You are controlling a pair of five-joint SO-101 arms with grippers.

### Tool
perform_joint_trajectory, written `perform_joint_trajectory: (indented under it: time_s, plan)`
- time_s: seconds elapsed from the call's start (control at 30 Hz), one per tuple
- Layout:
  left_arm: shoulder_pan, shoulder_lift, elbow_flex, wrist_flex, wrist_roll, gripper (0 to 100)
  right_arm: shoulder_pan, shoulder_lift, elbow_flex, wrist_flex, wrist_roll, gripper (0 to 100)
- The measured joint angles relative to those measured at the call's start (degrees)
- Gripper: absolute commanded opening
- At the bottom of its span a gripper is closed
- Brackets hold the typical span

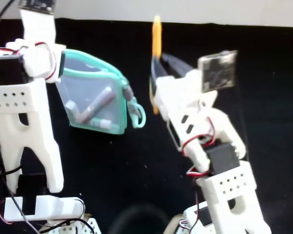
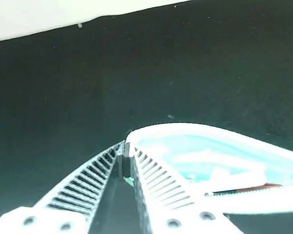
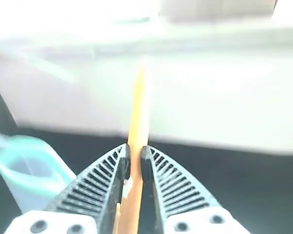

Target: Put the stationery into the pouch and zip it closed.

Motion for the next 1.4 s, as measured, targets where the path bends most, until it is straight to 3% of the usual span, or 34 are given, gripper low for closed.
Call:
perform_joint_trajectory:
  time_s: [0.33, 0.8, 1.17, 1.4]
  plan:
    - [2.02, 0.0, 0.62, -0.09, -1.49, 1, -5.19, 7.38, -21.89, 0.0, -6.68, 0.6]
    - [2.37, 0.0, 0.62, -0.09, -1.58, 1, -11.34, 29.89, -25.85, -13.63, -6.77, 0.6]
    - [2.37, 0.0, 0.62, -0.09, -1.58, 1, -13.45, 50.55, -39.47, -14.95, -5.71, 0.6]
    - [2.37, 0.0, 0.62, -0.09, -1.58, 1, -15.03, 53.71, -39.47, -16.0, -1.49, 0.7]
